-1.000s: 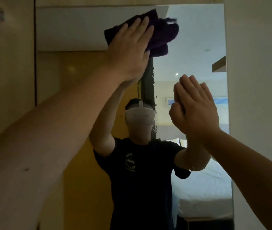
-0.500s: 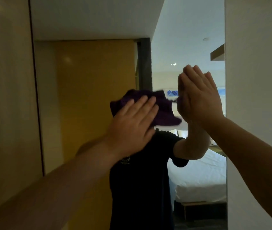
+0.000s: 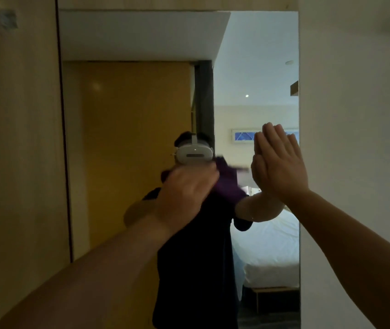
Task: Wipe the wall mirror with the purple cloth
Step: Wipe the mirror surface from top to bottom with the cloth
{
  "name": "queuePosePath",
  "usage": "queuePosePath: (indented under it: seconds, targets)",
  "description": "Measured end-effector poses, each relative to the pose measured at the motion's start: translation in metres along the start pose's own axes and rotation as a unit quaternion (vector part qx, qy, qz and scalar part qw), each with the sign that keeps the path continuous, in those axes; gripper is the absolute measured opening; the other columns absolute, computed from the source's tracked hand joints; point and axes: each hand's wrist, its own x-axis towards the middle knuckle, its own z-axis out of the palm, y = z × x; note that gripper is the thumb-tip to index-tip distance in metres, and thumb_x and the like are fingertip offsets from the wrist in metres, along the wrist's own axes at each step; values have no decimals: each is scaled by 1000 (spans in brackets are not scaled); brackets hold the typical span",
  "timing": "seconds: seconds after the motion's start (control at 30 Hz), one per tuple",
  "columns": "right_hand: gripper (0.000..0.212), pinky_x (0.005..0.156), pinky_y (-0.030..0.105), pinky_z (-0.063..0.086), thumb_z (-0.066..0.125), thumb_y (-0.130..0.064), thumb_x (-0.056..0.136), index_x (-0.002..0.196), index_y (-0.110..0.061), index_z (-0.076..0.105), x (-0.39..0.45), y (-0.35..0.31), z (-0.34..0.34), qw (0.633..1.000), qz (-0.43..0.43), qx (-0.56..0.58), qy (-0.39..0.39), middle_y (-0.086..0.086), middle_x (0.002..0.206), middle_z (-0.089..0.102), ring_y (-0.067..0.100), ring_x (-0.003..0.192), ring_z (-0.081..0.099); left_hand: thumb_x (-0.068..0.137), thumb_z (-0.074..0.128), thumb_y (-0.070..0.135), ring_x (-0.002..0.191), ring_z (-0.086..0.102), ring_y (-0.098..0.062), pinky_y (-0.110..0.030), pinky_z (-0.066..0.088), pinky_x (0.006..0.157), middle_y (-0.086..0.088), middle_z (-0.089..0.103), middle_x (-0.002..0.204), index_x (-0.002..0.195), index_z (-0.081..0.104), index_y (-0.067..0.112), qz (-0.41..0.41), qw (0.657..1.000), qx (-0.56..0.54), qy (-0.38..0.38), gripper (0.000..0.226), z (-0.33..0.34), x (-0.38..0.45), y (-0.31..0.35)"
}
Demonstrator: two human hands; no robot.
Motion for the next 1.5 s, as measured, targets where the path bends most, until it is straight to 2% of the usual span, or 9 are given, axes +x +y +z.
queuePosePath:
  seconds: [0.1, 0.2, 0.47, 0.57, 0.67, 0.8, 1.13, 1.27, 1.5]
  targets:
    - [56, 123, 53, 15, 21, -37, 105, 152, -9, 35, -1, 2, 2, 1000, -4, -4, 0, 12, 162, 24, 30, 153, 13, 96, 46, 19, 77, 58, -18, -33, 52, 69, -10, 69, 100, 125, 61, 4, -166, 982, -44, 75, 36, -12, 97, -25]
    - [54, 124, 48, 10, 23, -37, 106, 153, -13, 32, -3, 5, 8, 1000, -8, -17, 0, 9, 164, 21, 26, 154, 8, 99, 34, 28, 97, 61, -15, -24, 48, 89, -5, 66, 115, 129, 58, 11, -241, 960, -28, 143, 43, -21, 187, -59]
    - [49, 123, 51, 17, 31, -33, 105, 149, -13, 39, -3, 16, 14, 997, -31, 58, 41, 9, 160, 32, 25, 152, 17, 105, 33, 34, 148, 22, -30, -45, 16, 120, -11, 28, 159, 151, 33, 14, -111, 977, 181, -36, 50, 24, 260, -98]
    - [44, 120, 56, 23, 39, -24, 103, 143, -6, 48, 2, 32, 5, 990, -65, 86, 92, 15, 154, 42, 30, 148, 29, 105, 28, 38, 148, 22, -29, -45, 15, 120, -10, 27, 160, 152, 31, 14, -65, 981, 176, -54, 52, 24, 239, -90]
    - [48, 121, 56, 16, 36, -25, 103, 144, -2, 45, 25, 77, -12, 991, 19, 36, 128, 21, 155, 37, 34, 148, 27, 104, 31, 39, 146, 26, -29, -47, 20, 119, -9, 31, 159, 150, 36, 14, -28, 985, 155, -74, 53, 30, 197, -57]
    - [68, 121, 54, 7, 20, -43, 100, 152, -1, 28, 44, 126, -13, 992, 113, 3, 50, 21, 162, 19, 36, 151, 13, 101, 43, 38, 145, 30, -30, -46, 23, 117, -9, 34, 157, 149, 40, 14, 9, 983, 152, -98, 54, 43, 124, 3]
    - [70, 122, 51, 4, 18, -48, 101, 155, -4, 20, 37, 126, -8, 994, 106, -19, -8, 18, 164, 13, 35, 152, 8, 105, 45, 27, 145, 32, -30, -45, 29, 117, -7, 37, 156, 147, 43, 17, 48, 983, 104, -145, 44, 59, -2, 80]
    - [69, 123, 50, 4, 20, -47, 101, 156, -7, 18, 38, 124, -8, 993, 116, -21, -22, 16, 165, 12, 33, 153, 6, 107, 36, 17, 136, 45, -29, -42, 37, 107, -5, 48, 149, 139, 55, 16, 65, 989, 83, -108, 37, 54, 35, 61]
    - [69, 122, 45, 0, 16, -50, 102, 157, -9, 15, 35, 127, -5, 994, 102, -35, -9, 13, 165, 11, 29, 153, 4, 99, 56, 16, 143, 35, -27, -45, 26, 116, -7, 42, 152, 144, 45, 13, -99, 987, 127, -16, 46, 57, 228, -13]
